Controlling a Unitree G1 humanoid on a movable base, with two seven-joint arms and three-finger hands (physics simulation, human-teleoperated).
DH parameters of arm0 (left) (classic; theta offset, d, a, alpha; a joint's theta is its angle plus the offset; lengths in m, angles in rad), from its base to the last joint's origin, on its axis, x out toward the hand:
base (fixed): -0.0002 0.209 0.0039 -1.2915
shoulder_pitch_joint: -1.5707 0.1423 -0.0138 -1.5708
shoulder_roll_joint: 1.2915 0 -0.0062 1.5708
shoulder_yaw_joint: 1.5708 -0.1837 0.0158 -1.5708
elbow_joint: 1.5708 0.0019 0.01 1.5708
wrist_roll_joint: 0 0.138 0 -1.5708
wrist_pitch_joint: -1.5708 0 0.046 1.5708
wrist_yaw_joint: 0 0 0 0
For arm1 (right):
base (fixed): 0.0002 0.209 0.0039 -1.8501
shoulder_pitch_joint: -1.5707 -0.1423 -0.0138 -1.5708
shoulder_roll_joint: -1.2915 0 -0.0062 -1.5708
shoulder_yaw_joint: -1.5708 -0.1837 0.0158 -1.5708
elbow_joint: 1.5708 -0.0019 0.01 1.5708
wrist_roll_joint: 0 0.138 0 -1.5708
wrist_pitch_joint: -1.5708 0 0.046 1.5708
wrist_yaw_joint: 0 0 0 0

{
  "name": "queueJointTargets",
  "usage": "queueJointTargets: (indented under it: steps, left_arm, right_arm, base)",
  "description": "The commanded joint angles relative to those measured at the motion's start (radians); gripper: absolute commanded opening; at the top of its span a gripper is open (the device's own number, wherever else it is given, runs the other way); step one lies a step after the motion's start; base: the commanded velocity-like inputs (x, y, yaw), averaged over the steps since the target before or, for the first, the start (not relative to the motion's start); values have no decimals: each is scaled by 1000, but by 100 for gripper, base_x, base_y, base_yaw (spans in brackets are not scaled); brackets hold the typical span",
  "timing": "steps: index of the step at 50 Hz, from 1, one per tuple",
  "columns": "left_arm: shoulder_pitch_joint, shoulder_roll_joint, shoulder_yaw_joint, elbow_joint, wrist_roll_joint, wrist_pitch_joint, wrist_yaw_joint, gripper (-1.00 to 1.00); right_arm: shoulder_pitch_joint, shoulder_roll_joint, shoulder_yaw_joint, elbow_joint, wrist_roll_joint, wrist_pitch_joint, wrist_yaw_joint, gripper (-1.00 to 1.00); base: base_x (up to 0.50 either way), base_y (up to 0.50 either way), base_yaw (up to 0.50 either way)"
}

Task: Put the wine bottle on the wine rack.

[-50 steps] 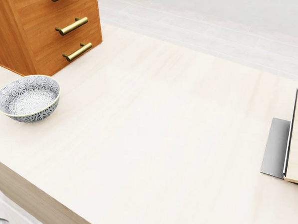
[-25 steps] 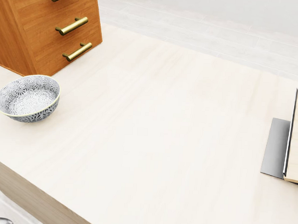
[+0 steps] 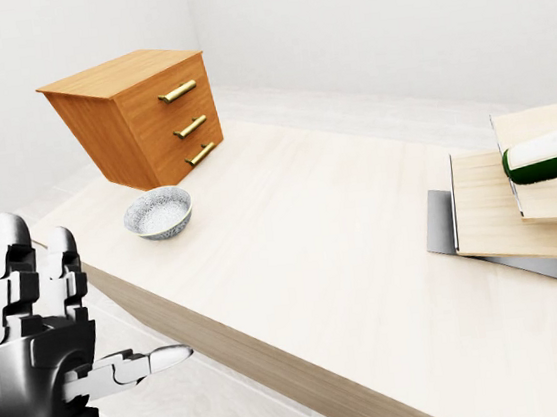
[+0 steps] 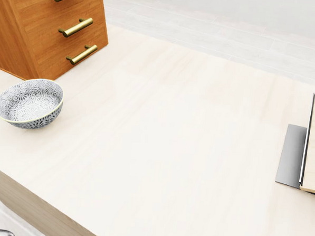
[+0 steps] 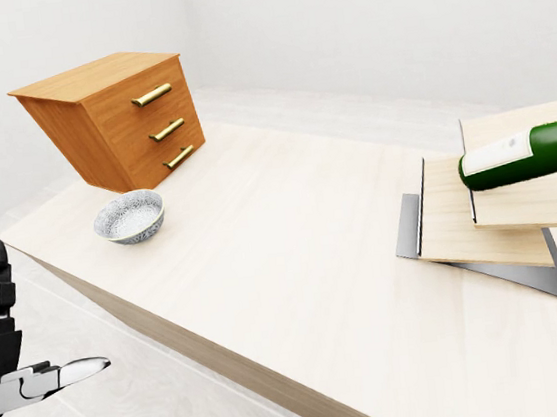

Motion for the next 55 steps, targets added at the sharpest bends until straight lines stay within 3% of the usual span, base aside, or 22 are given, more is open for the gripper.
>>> queueJointTargets:
  steps: [1, 25, 31, 37, 49, 52, 55]
  left_arm:
    - [1, -1, -2, 0, 2, 0, -1, 100]
    - [0, 2, 4, 6, -2, 0, -4, 100]
    - [-2, 2, 6, 10, -3, 0, -4, 100]
    - [-1, 1, 4, 12, -1, 0, -5, 100]
    - [2, 0, 3, 4, -1, 0, -3, 100]
    - [0, 1, 3, 3, -1, 0, -3, 100]
    - [-4, 1, -1, 12, 3, 0, -3, 100]
  right_arm:
    - [-1, 4, 26, 35, -6, 0, -79, -100]
    - [8, -3, 18, 68, -55, 0, -83, -100]
    - [14, -5, 11, 60, -57, 0, -90, -79]
    - [27, -5, 3, 59, -56, 0, -92, -73]
    - [35, -18, -5, 74, -60, 0, -86, -41]
    - [43, -20, -7, 81, -63, 0, -82, -20]
    - [49, -23, -9, 82, -63, 0, -81, -14]
  base:
    - [0, 0, 0]
    - [0, 0, 0]
    - [0, 0, 0]
    - [0, 0, 0]
    - [0, 0, 0]
    - [0, 0, 0]
    - [0, 0, 0]
